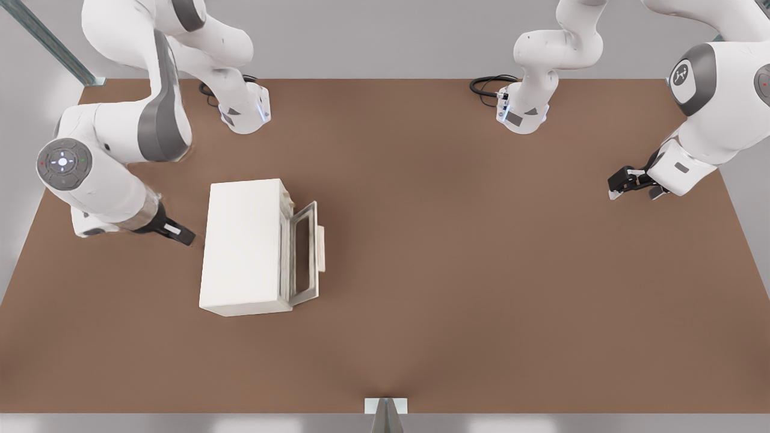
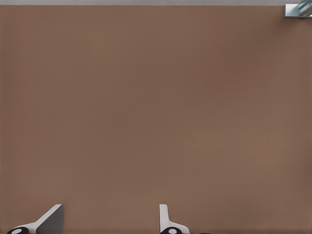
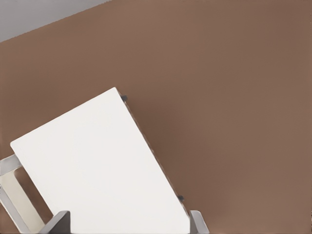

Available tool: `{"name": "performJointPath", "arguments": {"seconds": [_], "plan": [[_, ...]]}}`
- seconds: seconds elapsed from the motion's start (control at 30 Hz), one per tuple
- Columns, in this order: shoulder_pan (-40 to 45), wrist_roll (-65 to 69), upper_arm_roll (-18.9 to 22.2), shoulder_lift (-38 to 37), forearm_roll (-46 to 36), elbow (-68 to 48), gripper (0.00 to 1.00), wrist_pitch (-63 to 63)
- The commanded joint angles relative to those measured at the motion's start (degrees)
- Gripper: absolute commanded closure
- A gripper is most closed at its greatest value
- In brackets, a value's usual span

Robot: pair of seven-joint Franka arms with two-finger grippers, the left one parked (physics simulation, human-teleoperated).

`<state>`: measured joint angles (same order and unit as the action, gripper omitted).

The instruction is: Keep left arm still and open the oven door with right arm

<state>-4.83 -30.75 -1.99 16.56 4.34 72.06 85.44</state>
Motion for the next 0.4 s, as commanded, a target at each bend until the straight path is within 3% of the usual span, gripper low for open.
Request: {"name": "performJointPath", "arguments": {"seconds": [0.0, 0.37], "plan": [[2.72, 32.33, -0.03, -0.74, -2.32, -1.04, 0.0, -3.26], [6.15, 31.72, 0.23, 0.23, -2.06, -2.8, 0.0, -1.68]]}}
